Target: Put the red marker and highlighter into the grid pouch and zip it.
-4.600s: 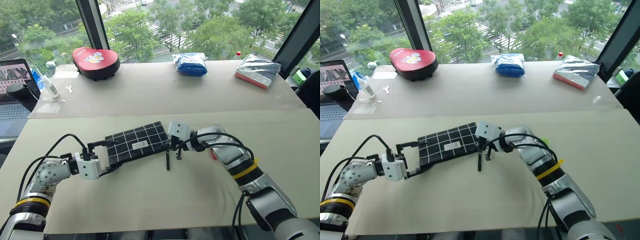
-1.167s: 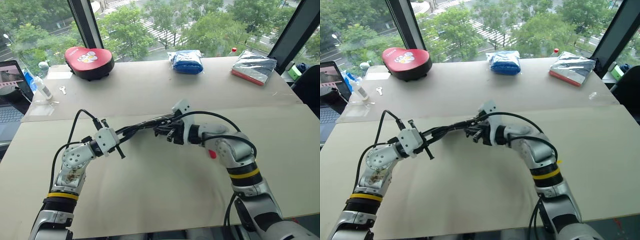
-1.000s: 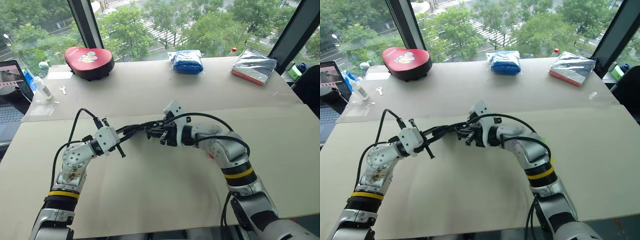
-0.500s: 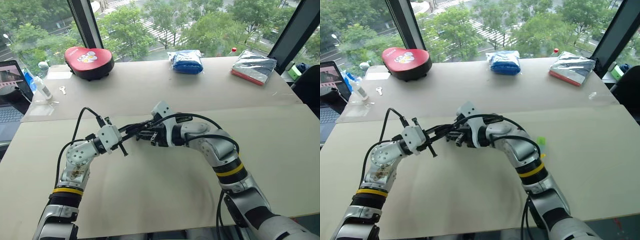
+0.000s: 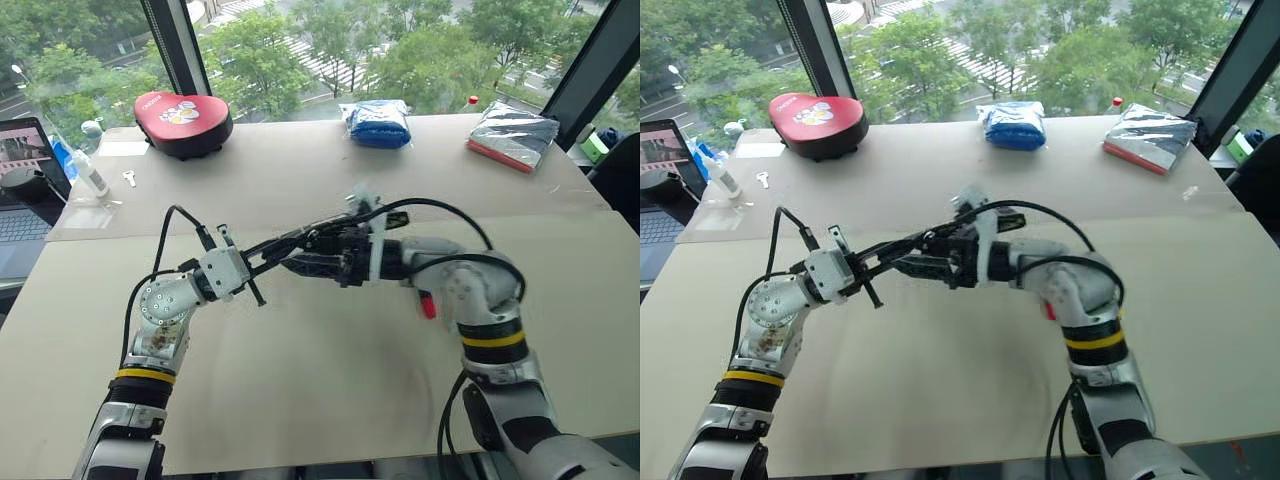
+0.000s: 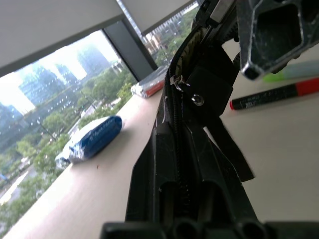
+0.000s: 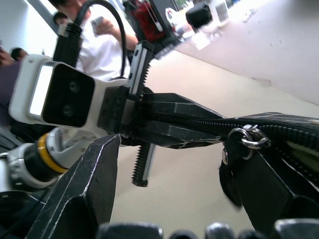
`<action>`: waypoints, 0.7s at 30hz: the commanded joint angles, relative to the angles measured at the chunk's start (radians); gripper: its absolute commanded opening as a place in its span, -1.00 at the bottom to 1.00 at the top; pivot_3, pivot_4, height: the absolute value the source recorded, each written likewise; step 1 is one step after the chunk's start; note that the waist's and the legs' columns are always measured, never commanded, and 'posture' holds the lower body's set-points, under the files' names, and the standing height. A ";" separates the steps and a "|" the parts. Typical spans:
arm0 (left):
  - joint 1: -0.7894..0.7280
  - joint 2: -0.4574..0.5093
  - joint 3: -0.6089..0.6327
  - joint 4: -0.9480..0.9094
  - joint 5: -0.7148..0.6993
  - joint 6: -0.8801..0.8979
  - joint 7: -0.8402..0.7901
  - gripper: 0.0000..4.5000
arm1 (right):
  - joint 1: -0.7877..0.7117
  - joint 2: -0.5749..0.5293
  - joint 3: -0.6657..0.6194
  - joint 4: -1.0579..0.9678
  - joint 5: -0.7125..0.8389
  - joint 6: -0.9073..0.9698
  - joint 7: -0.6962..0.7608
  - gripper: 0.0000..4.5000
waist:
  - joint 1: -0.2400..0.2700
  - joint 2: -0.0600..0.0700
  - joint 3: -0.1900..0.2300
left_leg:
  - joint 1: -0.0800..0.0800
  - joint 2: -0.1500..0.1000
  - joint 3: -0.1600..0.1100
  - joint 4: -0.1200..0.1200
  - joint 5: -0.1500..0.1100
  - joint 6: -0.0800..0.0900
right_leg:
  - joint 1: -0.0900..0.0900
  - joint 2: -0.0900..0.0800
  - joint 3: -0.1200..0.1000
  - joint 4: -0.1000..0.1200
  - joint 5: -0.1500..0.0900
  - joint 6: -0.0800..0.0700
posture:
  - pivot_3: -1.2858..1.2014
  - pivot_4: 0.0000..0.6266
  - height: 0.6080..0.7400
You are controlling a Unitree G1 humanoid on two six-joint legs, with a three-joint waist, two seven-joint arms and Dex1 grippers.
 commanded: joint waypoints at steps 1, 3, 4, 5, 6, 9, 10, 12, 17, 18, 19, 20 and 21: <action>0.011 0.006 0.005 0.063 0.015 0.025 0.012 -1.00 | -0.001 -0.012 -0.109 -0.145 0.151 -0.062 0.069 0.61 | -0.011 0.000 0.000 | 0.001 0.000 0.000 -0.001 0.000 0.000 | -0.001 0.001 0.001 0.001 0.000 0.000 | 0.03 -0.52 1.00; 0.007 0.004 0.005 0.072 0.017 0.022 0.011 -1.00 | -0.001 -0.023 -0.176 -0.153 0.209 -0.074 0.046 0.61 | -0.012 0.000 0.000 | 0.002 0.000 -0.002 0.000 -0.001 0.001 | -0.001 0.001 -0.001 0.002 0.000 0.000 | 0.03 -0.52 1.00; 0.006 0.003 0.004 0.076 0.017 0.020 0.011 -1.00 | 0.000 -0.027 -0.206 -0.153 0.238 -0.078 0.032 0.61 | -0.009 0.000 0.001 | 0.002 0.000 -0.002 0.000 -0.001 0.001 | -0.001 0.001 -0.001 0.001 0.000 0.000 | 0.03 -0.52 1.00; 0.006 0.002 0.003 0.079 0.018 0.018 0.011 -1.00 | 0.008 -0.036 -0.223 -0.157 0.254 -0.082 0.023 0.61 | -0.006 0.000 0.000 | 0.002 -0.001 -0.002 0.001 -0.001 0.001 | -0.001 0.001 -0.001 0.001 0.000 0.000 | 0.03 -0.52 1.00; 0.006 0.002 0.002 0.081 0.018 0.017 0.010 -1.00 | 0.015 -0.045 -0.231 -0.162 0.260 -0.087 0.014 0.61 | -0.004 0.000 0.000 | 0.002 -0.001 -0.002 0.001 -0.001 0.001 | -0.001 0.000 0.000 0.001 0.000 0.000 | 0.03 -0.52 1.00; 0.005 0.000 0.001 0.084 0.018 0.016 0.009 -1.00 | 0.047 -0.093 -0.238 -0.181 0.243 -0.104 -0.011 0.61 | 0.000 0.000 0.000 | 0.002 -0.001 -0.002 0.001 -0.001 0.001 | -0.001 0.000 0.000 0.001 0.000 0.000 | 0.03 -0.52 1.00; 0.005 0.000 0.000 0.083 0.017 0.016 0.009 -1.00 | 0.059 -0.111 -0.242 -0.189 0.240 -0.111 -0.014 0.61 | 0.000 0.000 0.001 | 0.002 -0.001 -0.002 0.001 -0.001 0.001 | -0.001 0.000 0.000 0.001 0.000 0.000 | 0.03 -0.52 1.00; 0.004 -0.001 -0.001 0.084 0.018 0.015 0.009 -1.00 | 0.085 -0.160 -0.251 -0.199 0.220 -0.123 -0.027 0.61 | 0.001 -0.001 0.001 | 0.002 -0.001 -0.002 0.001 -0.001 0.001 | -0.001 0.000 0.000 0.001 0.000 0.000 | 0.03 -0.52 1.00; 0.011 -0.004 -0.005 0.080 0.019 0.013 0.008 -1.00 | 0.226 -0.407 -0.230 -0.251 0.048 -0.178 0.002 0.61 | 0.010 -0.001 0.001 | 0.002 -0.002 -0.001 0.001 -0.001 0.002 | 0.000 0.000 0.000 0.000 0.000 0.000 | 0.03 -0.52 1.00; 0.013 -0.005 -0.005 0.080 0.019 0.012 0.009 -1.00 | 0.258 -0.458 -0.236 -0.256 0.013 -0.198 0.011 0.61 | 0.013 -0.001 0.001 | 0.002 -0.002 -0.001 0.001 -0.002 0.003 | 0.000 0.000 0.000 0.000 0.000 0.000 | 0.03 -0.52 1.00; 0.013 -0.004 -0.007 0.083 0.023 0.008 0.008 -1.00 | 0.285 -0.505 -0.247 -0.252 -0.016 -0.209 0.014 0.61 | 0.017 -0.001 0.001 | 0.002 -0.002 -0.001 0.002 -0.002 0.003 | 0.000 0.000 0.000 0.000 0.000 0.000 | 0.03 -0.52 1.00; 0.015 0.001 -0.014 0.089 0.034 -0.006 0.003 -1.00 | 0.322 -0.558 -0.261 -0.247 -0.056 -0.238 0.025 0.61 | 0.018 -0.001 0.001 | 0.002 -0.002 0.000 0.002 -0.002 0.004 | 0.000 -0.001 0.000 -0.001 0.000 0.000 | 0.03 -0.52 1.00; 0.018 0.006 -0.022 0.095 0.048 -0.023 -0.004 -1.00 | 0.360 -0.604 -0.281 -0.244 -0.079 -0.247 0.037 0.61 | 0.018 -0.001 0.001 | 0.001 -0.002 0.002 0.002 -0.003 0.004 | 0.000 -0.001 0.000 -0.003 0.000 0.000 | 0.03 -0.52 1.00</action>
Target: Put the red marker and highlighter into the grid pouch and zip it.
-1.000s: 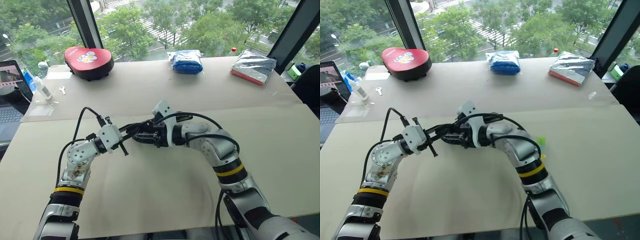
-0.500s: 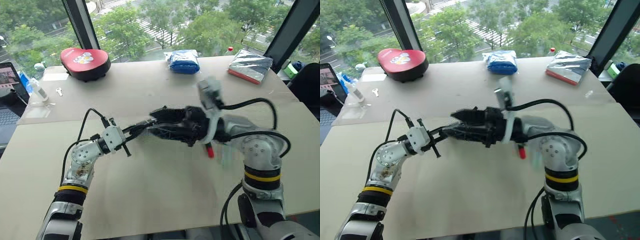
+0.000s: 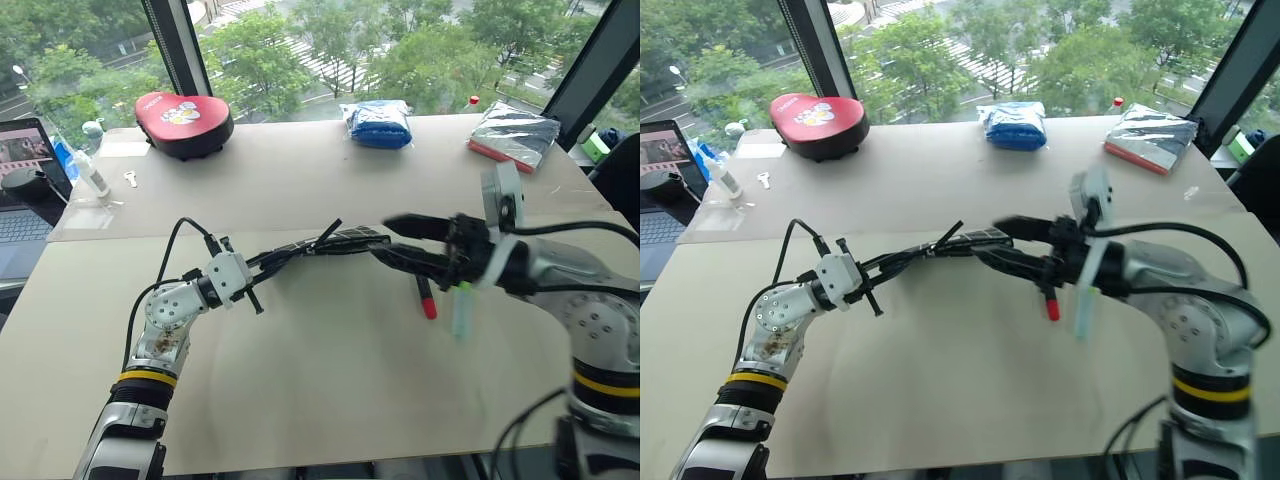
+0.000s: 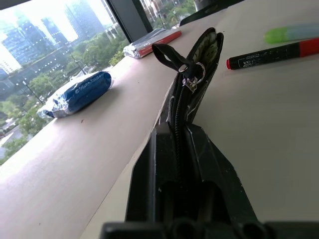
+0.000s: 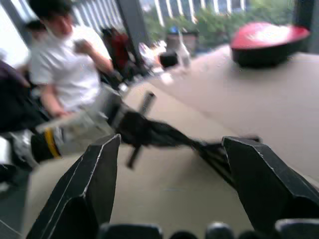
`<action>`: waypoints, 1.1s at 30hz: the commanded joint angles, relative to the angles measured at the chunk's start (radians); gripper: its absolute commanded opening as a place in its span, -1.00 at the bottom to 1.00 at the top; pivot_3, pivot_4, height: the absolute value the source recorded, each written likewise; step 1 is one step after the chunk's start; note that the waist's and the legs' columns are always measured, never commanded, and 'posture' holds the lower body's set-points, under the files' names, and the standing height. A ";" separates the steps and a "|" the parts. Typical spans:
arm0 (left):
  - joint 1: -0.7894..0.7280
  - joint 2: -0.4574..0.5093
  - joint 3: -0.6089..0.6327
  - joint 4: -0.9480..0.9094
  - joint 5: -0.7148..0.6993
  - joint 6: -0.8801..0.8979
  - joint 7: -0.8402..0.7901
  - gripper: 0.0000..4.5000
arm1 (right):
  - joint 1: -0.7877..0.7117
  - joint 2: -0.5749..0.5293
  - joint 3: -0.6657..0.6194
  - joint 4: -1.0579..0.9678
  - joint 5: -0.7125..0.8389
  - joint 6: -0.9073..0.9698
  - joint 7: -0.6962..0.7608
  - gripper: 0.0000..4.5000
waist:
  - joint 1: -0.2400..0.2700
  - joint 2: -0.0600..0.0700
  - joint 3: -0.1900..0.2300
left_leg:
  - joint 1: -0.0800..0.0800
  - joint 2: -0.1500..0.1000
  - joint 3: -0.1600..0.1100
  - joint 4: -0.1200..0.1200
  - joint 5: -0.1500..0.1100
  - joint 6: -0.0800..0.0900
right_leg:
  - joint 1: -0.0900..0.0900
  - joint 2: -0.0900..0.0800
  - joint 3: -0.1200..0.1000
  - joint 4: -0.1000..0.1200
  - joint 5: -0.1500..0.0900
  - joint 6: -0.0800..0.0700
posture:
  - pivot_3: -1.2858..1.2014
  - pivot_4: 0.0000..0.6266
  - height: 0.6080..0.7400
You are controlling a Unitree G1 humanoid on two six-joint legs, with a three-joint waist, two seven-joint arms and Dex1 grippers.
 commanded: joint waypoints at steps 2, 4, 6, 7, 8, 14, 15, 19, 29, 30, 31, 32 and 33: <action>0.003 0.023 -0.029 0.014 0.059 -0.100 -0.022 -1.00 | 0.147 -0.181 -0.099 -0.026 -0.126 -0.091 0.073 0.61 | 0.003 0.000 0.000 | 0.000 0.001 0.001 0.000 0.000 0.000 | 0.001 0.000 0.000 -0.007 0.001 0.000 | 0.03 -0.52 1.00; 0.006 0.029 -0.042 0.039 0.081 -0.137 -0.027 -1.00 | 0.207 -0.215 -0.137 -0.032 -0.122 -0.078 0.084 0.61 | 0.006 0.000 0.000 | 0.001 0.001 0.002 0.000 0.000 0.001 | 0.001 0.000 0.000 -0.008 0.001 0.000 | 0.03 -0.52 1.00; 0.001 0.033 -0.052 0.063 0.097 -0.168 -0.028 -1.00 | 0.236 -0.218 -0.154 -0.050 -0.091 -0.014 0.050 0.61 | 0.005 0.000 0.000 | 0.001 0.001 0.002 0.000 -0.001 0.001 | 0.002 0.000 0.000 -0.008 0.001 0.000 | 0.03 -0.52 1.00; -0.002 0.037 -0.058 0.077 0.111 -0.188 -0.026 -1.00 | 0.236 -0.209 -0.147 -0.053 -0.089 0.030 0.007 0.61 | 0.005 -0.001 0.000 | 0.001 0.002 0.003 0.000 -0.001 0.001 | 0.002 0.000 0.000 -0.008 0.002 -0.001 | 0.03 -0.52 1.00; -0.006 0.041 -0.065 0.091 0.129 -0.210 -0.023 -1.00 | 0.232 -0.199 -0.135 -0.049 -0.103 0.062 -0.038 0.61 | 0.005 -0.001 0.000 | 0.001 0.002 0.003 0.000 -0.001 0.001 | 0.002 0.000 0.001 -0.008 0.003 -0.001 | 0.03 -0.52 1.00; -0.011 0.049 -0.088 0.145 0.168 -0.279 -0.005 -1.00 | 0.152 -0.074 -0.158 0.033 -0.163 0.223 -0.300 0.61 | 0.010 -0.003 0.001 | 0.000 0.002 0.003 0.002 -0.002 0.004 | 0.003 0.000 0.002 -0.009 0.006 0.000 | 0.03 -0.52 1.00; -0.010 0.047 -0.088 0.148 0.168 -0.281 0.000 -1.00 | 0.154 -0.063 -0.157 0.025 -0.166 0.242 -0.320 0.61 | 0.012 -0.003 0.001 | 0.000 0.001 0.003 0.002 -0.002 0.003 | 0.003 0.000 0.002 -0.009 0.006 0.001 | 0.03 -0.52 1.00; -0.010 0.038 -0.084 0.151 0.154 -0.278 0.013 -1.00 | 0.180 -0.037 -0.126 -0.008 -0.197 0.288 -0.392 0.61 | 0.012 -0.003 0.001 | -0.001 0.001 0.003 0.002 -0.002 0.004 | 0.002 0.000 0.002 -0.009 0.007 0.001 | 0.03 -0.52 1.00; -0.027 0.007 -0.068 0.145 0.098 -0.230 0.033 -1.00 | 0.170 0.044 -0.036 -0.043 -0.236 0.342 -0.485 0.61 | 0.008 -0.002 0.001 | 0.000 0.001 0.004 0.003 -0.002 0.004 | 0.002 0.000 0.002 -0.009 0.007 0.001 | 0.03 -0.52 1.00; -0.029 0.005 -0.065 0.145 0.094 -0.227 0.035 -1.00 | 0.170 0.042 -0.032 -0.039 -0.241 0.342 -0.487 0.61 | 0.008 -0.002 0.001 | 0.000 0.001 0.004 0.003 -0.002 0.004 | 0.002 0.000 0.002 -0.009 0.007 0.001 | 0.03 -0.52 1.00; -0.032 0.004 -0.064 0.145 0.093 -0.224 0.036 -1.00 | 0.173 0.034 -0.023 -0.036 -0.248 0.336 -0.485 0.61 | 0.008 -0.003 0.001 | 0.000 0.001 0.004 0.003 -0.002 0.004 | 0.002 0.000 0.002 -0.009 0.007 0.001 | 0.03 -0.52 1.00; -0.033 0.003 -0.063 0.145 0.092 -0.223 0.036 -1.00 | 0.178 0.027 -0.016 -0.034 -0.255 0.331 -0.482 0.61 | 0.008 -0.002 0.001 | 0.000 0.001 0.004 0.004 -0.002 0.004 | 0.002 0.000 0.002 -0.009 0.007 0.001 | 0.03 -0.52 1.00; -0.035 0.002 -0.062 0.143 0.090 -0.222 0.037 -1.00 | 0.182 0.021 -0.010 -0.029 -0.264 0.327 -0.480 0.61 | 0.008 -0.002 0.001 | -0.001 0.001 0.004 0.004 -0.002 0.004 | 0.002 0.000 0.002 -0.009 0.007 0.001 | 0.03 -0.52 1.00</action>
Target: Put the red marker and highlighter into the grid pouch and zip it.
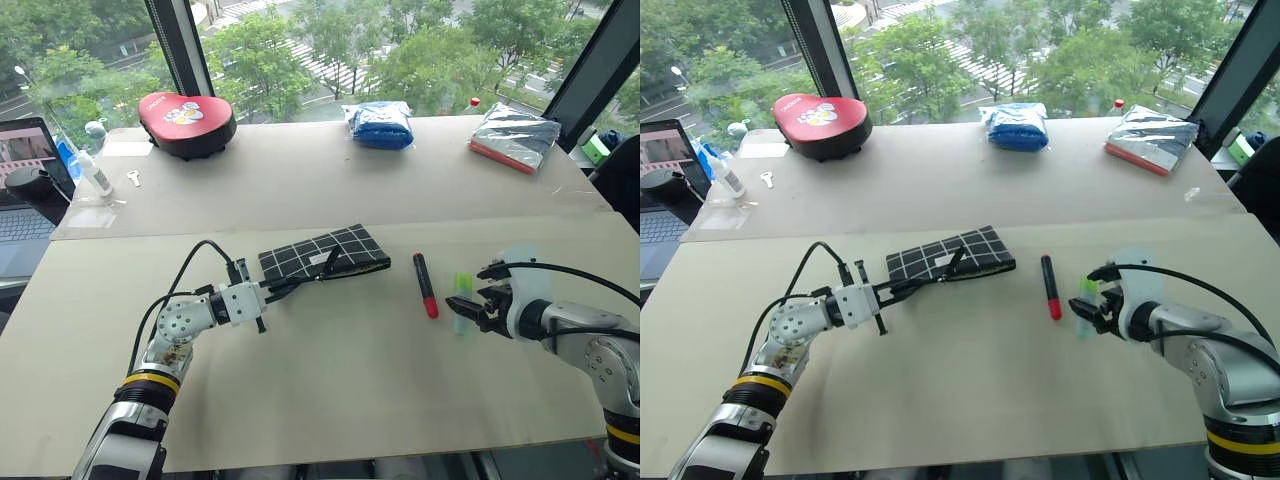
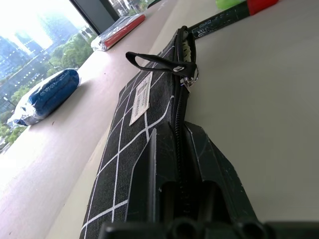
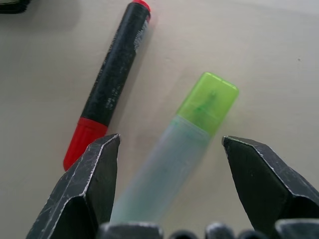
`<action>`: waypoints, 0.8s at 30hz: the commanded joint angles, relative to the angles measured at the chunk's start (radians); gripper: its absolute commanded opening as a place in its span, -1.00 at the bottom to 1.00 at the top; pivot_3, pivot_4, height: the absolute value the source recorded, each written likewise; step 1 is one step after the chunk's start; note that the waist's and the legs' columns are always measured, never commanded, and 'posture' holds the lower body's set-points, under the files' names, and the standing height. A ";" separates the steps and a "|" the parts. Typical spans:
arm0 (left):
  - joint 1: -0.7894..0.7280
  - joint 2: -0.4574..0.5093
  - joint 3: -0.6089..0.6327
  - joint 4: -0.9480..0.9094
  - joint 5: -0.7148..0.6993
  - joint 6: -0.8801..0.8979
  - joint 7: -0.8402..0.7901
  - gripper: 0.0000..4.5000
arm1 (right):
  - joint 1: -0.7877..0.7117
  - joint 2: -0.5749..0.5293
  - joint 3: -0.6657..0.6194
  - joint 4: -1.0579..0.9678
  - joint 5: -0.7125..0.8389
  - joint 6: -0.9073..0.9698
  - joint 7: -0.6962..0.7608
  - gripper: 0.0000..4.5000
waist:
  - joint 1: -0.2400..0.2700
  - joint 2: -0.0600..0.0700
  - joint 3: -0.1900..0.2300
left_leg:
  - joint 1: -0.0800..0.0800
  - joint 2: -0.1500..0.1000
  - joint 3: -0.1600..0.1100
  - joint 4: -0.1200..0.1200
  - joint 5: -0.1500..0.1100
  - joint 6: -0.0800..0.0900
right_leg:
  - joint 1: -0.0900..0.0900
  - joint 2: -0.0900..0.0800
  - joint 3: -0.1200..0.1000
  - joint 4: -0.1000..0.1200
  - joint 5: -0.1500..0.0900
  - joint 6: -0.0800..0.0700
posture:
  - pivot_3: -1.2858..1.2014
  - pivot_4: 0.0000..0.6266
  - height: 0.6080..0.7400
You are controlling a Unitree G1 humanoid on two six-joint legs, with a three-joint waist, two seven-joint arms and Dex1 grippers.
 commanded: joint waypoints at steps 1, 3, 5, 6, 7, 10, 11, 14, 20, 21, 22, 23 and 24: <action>-0.020 -0.002 0.023 -0.019 -0.028 -0.001 0.015 -1.00 | 0.004 -0.036 0.011 -0.015 -0.034 -0.017 0.004 0.61 | 0.000 0.000 0.000 | 0.000 0.000 0.000 0.000 0.000 0.000 | 0.000 0.000 0.000 0.000 0.000 0.000 | 0.03 -0.52 1.00; -0.020 -0.005 0.025 -0.023 -0.033 0.001 0.017 -1.00 | 0.022 -0.058 0.039 -0.010 -0.063 -0.039 0.008 0.61 | 0.001 0.000 0.000 | 0.000 0.000 0.000 0.000 0.000 0.000 | 0.000 0.000 0.000 0.000 0.000 0.000 | 0.03 -0.52 1.00; -0.019 -0.010 0.029 -0.032 -0.046 0.008 0.020 -1.00 | 0.031 -0.060 0.050 -0.008 -0.074 -0.050 0.013 0.61 | 0.000 0.000 0.000 | 0.000 0.000 0.000 0.001 0.000 0.000 | 0.000 0.000 0.000 0.000 0.000 0.000 | 0.03 -0.52 1.00; -0.020 -0.013 0.030 -0.037 -0.051 0.012 0.023 -1.00 | 0.033 -0.062 0.056 -0.007 -0.081 -0.055 0.015 0.61 | 0.000 0.000 0.000 | 0.000 0.000 0.000 0.001 0.000 0.000 | 0.000 0.000 0.000 0.000 0.000 0.000 | 0.03 -0.52 1.00; -0.020 -0.013 0.030 -0.041 -0.053 0.016 0.024 -1.00 | 0.037 -0.062 0.064 -0.006 -0.088 -0.061 0.017 0.61 | 0.000 0.000 0.000 | 0.000 0.000 0.000 0.001 0.000 0.000 | 0.000 0.000 0.000 0.000 0.000 0.000 | 0.03 -0.52 1.00; -0.022 -0.014 0.032 -0.047 -0.056 0.021 0.027 -1.00 | 0.043 -0.055 0.077 0.000 -0.105 -0.074 0.022 0.61 | 0.000 0.000 0.000 | 0.000 0.000 0.000 0.001 0.000 0.000 | 0.000 0.000 0.000 0.000 0.000 0.000 | 0.03 -0.52 1.00; -0.023 -0.014 0.032 -0.050 -0.057 0.023 0.028 -1.00 | 0.045 -0.052 0.079 0.004 -0.110 -0.078 0.023 0.61 | 0.000 0.000 0.000 | 0.000 0.000 0.000 0.001 0.000 0.000 | 0.000 0.000 0.000 0.000 0.000 0.000 | 0.03 -0.52 1.00; -0.023 -0.011 0.035 -0.059 -0.061 0.031 0.029 -1.00 | 0.052 -0.050 0.089 0.018 -0.126 -0.089 0.024 0.51 | 0.000 0.000 0.000 | 0.000 0.000 0.000 0.001 0.000 0.000 | 0.001 0.000 0.000 0.000 0.000 0.000 | 0.03 -0.52 1.00; -0.020 -0.004 0.039 -0.080 -0.071 0.045 0.026 -1.00 | 0.060 -0.042 0.082 0.043 -0.152 -0.115 0.021 -0.35 | 0.002 0.000 0.000 | 0.000 0.000 0.000 0.003 0.000 0.000 | 0.002 0.000 0.000 0.000 0.000 0.001 | 0.03 -0.52 1.00; -0.019 -0.004 0.041 -0.083 -0.072 0.047 0.026 -1.00 | 0.059 -0.041 0.080 0.046 -0.156 -0.118 0.020 -0.50 | 0.002 0.000 0.000 | 0.000 0.000 0.000 0.003 0.000 0.000 | 0.002 0.000 0.000 0.000 0.001 0.001 | 0.03 -0.52 1.00; -0.020 -0.004 0.042 -0.086 -0.073 0.049 0.025 -1.00 | 0.055 -0.039 0.078 0.050 -0.157 -0.119 0.020 -0.55 | 0.002 0.000 0.000 | 0.000 0.000 0.000 0.003 0.000 0.000 | 0.002 0.000 0.000 0.000 0.001 0.001 | 0.03 -0.52 1.00; -0.021 -0.003 0.042 -0.088 -0.074 0.050 0.023 -1.00 | 0.052 -0.036 0.075 0.054 -0.159 -0.121 0.018 -0.56 | 0.002 0.000 0.000 | 0.000 0.000 0.000 0.004 0.000 0.000 | 0.002 0.000 0.000 0.000 0.001 0.001 | 0.03 -0.52 1.00; -0.022 -0.003 0.043 -0.090 -0.075 0.051 0.022 -1.00 | 0.049 -0.034 0.073 0.057 -0.159 -0.123 0.016 -0.56 | 0.002 0.000 0.000 | 0.000 0.000 0.000 0.004 0.000 0.000 | 0.002 0.000 0.000 0.000 0.001 0.001 | 0.03 -0.52 1.00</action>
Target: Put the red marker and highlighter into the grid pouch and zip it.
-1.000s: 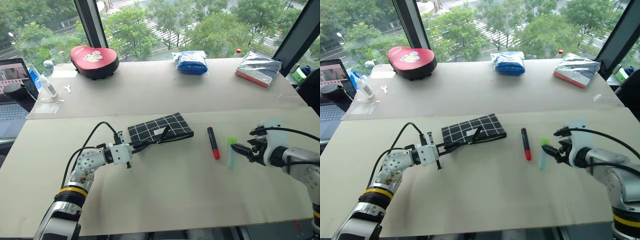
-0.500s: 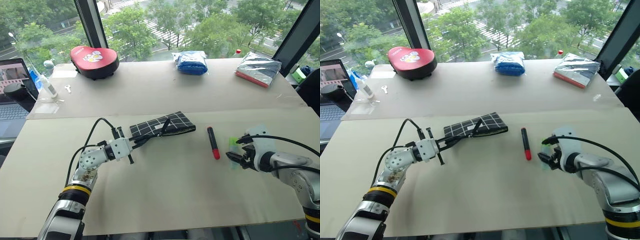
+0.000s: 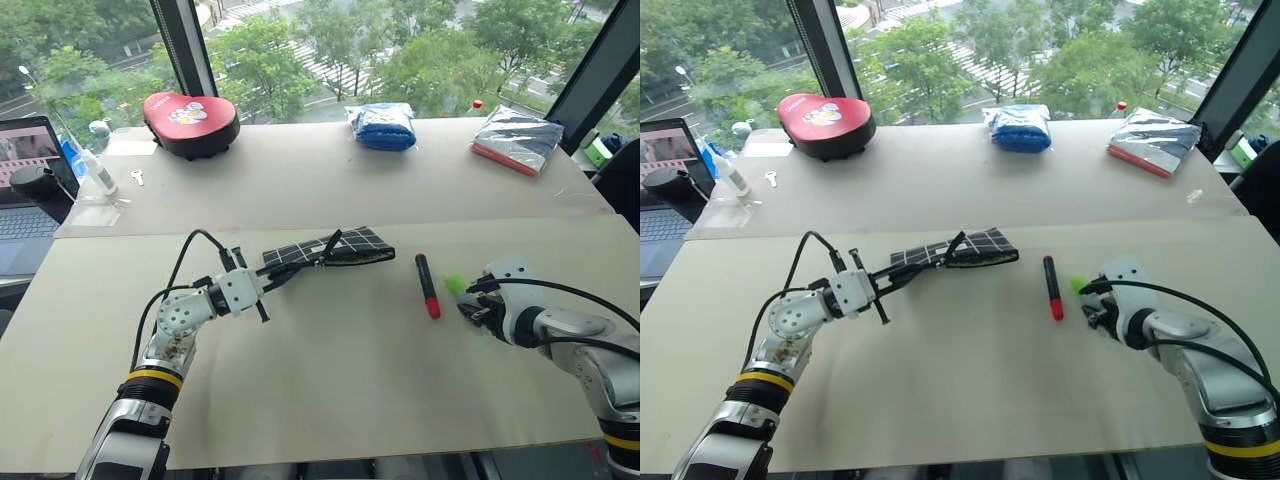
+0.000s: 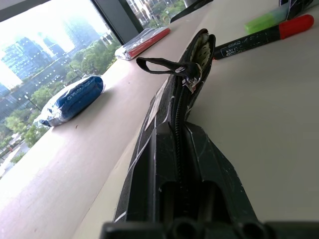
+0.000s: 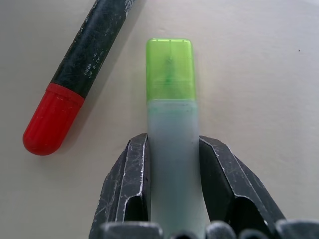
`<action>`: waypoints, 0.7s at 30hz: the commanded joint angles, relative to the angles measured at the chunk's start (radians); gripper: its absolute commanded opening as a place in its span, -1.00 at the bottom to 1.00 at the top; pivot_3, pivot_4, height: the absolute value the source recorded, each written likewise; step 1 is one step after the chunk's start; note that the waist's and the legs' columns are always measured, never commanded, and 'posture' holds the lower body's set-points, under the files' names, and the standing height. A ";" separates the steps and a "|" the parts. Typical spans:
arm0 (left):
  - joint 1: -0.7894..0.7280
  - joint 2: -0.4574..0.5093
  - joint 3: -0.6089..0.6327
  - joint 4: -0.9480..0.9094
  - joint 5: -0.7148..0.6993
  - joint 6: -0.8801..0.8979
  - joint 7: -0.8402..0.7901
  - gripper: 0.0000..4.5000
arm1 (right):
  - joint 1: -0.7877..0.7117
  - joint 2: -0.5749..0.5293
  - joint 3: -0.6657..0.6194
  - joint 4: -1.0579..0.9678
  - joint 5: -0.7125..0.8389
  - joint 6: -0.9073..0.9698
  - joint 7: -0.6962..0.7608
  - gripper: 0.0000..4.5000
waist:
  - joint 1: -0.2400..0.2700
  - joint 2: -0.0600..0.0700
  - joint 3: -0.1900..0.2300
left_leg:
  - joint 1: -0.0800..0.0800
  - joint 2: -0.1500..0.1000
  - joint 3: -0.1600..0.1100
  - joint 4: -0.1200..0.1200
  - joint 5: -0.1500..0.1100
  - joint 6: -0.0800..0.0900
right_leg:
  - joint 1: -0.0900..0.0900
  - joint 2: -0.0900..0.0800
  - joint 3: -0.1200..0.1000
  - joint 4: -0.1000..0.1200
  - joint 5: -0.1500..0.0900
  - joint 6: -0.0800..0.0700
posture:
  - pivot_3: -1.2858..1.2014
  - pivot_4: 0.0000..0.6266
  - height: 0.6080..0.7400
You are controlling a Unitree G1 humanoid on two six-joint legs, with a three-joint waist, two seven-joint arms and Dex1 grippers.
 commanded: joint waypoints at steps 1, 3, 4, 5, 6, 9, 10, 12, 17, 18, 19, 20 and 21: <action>-0.015 0.008 0.021 -0.045 -0.019 0.004 0.004 -1.00 | -0.001 0.005 -0.020 0.022 -0.033 -0.007 -0.017 -0.56 | 0.000 0.000 0.000 | 0.000 0.000 0.000 0.000 0.000 0.000 | 0.000 0.000 0.000 0.000 0.000 0.000 | 0.03 -0.52 1.00; -0.017 0.010 0.023 -0.048 -0.021 0.006 0.002 -1.00 | -0.008 0.012 -0.022 0.023 -0.033 -0.010 -0.021 -0.56 | -0.001 0.000 0.000 | 0.000 0.000 0.000 0.000 0.000 0.000 | 0.000 0.000 0.000 0.000 0.000 0.000 | 0.03 -0.52 1.00; -0.018 0.010 0.023 -0.049 -0.022 0.006 0.001 -1.00 | -0.010 0.015 -0.023 0.024 -0.034 -0.010 -0.022 -0.56 | -0.001 0.000 0.000 | 0.000 0.000 0.000 0.000 0.000 0.000 | 0.000 0.000 0.000 0.000 0.000 0.000 | 0.03 -0.52 1.00; -0.019 0.011 0.025 -0.050 -0.023 0.007 0.000 -1.00 | -0.016 0.018 -0.023 0.026 -0.036 -0.012 -0.026 -0.56 | -0.001 0.000 0.000 | 0.000 0.000 0.000 0.000 0.000 0.000 | 0.000 0.000 0.000 0.000 0.000 0.000 | 0.03 -0.52 1.00; -0.019 0.012 0.025 -0.051 -0.023 0.007 0.000 -1.00 | -0.019 0.020 -0.023 0.028 -0.038 -0.014 -0.027 -0.56 | -0.001 -0.001 0.000 | 0.000 0.000 0.000 0.000 0.000 0.000 | 0.000 0.000 0.000 0.000 0.000 0.000 | 0.03 -0.52 1.00; -0.018 0.014 0.026 -0.052 -0.026 0.008 -0.004 -1.00 | -0.069 0.044 -0.043 0.042 -0.046 -0.073 -0.037 -0.56 | -0.002 -0.001 0.000 | 0.000 0.000 0.000 0.000 0.000 0.000 | 0.000 0.000 0.000 0.000 0.001 0.000 | 0.03 -0.52 1.00; -0.017 0.015 0.027 -0.053 -0.028 0.008 -0.006 -1.00 | -0.096 0.055 -0.054 0.045 -0.044 -0.107 -0.035 -0.56 | -0.003 -0.001 0.000 | 0.000 0.000 0.000 0.000 0.000 0.000 | 0.000 0.000 0.000 0.000 0.001 0.000 | 0.03 -0.52 1.00; -0.016 0.018 0.027 -0.051 -0.030 0.008 -0.011 -1.00 | -0.189 0.090 -0.112 0.044 0.018 -0.163 0.009 -0.56 | -0.008 -0.001 0.000 | 0.000 0.000 0.002 0.000 0.000 0.000 | -0.001 0.000 0.002 0.000 0.002 0.000 | 0.03 -0.52 1.00; -0.021 0.018 0.028 -0.044 -0.029 0.008 -0.018 -1.00 | -0.279 -0.009 -0.108 0.012 0.052 -0.330 0.224 -0.56 | -0.007 0.000 0.000 | 0.000 0.000 0.002 0.000 0.000 0.000 | -0.002 0.001 0.002 0.000 0.002 0.000 | 0.03 -0.52 1.00; -0.023 0.017 0.028 -0.041 -0.029 0.008 -0.019 -1.00 | -0.284 -0.026 -0.097 0.009 0.055 -0.353 0.257 -0.56 | -0.005 0.000 0.000 | 0.000 0.000 0.001 0.000 0.000 0.000 | -0.002 0.002 0.001 0.000 0.002 0.000 | 0.03 -0.52 1.00; -0.024 0.017 0.028 -0.039 -0.028 0.007 -0.020 -1.00 | -0.288 -0.045 -0.084 0.006 0.056 -0.363 0.284 -0.56 | -0.004 0.000 0.000 | 0.000 0.001 0.001 0.000 0.000 0.000 | -0.001 0.001 0.000 0.000 0.002 0.000 | 0.03 -0.52 1.00; -0.023 0.017 0.028 -0.038 -0.026 0.006 -0.020 -1.00 | -0.293 -0.077 -0.057 -0.004 0.054 -0.374 0.326 -0.56 | -0.004 0.000 0.000 | 0.000 0.001 0.001 0.000 0.000 0.001 | -0.001 0.001 0.000 0.000 0.002 0.000 | 0.03 -0.52 1.00; -0.023 0.017 0.028 -0.037 -0.024 0.005 -0.020 -1.00 | -0.298 -0.112 -0.019 -0.018 0.045 -0.385 0.372 -0.56 | -0.005 0.000 0.000 | -0.001 0.001 0.001 0.000 -0.001 0.001 | -0.001 0.001 0.000 0.000 0.002 0.000 | 0.03 -0.52 1.00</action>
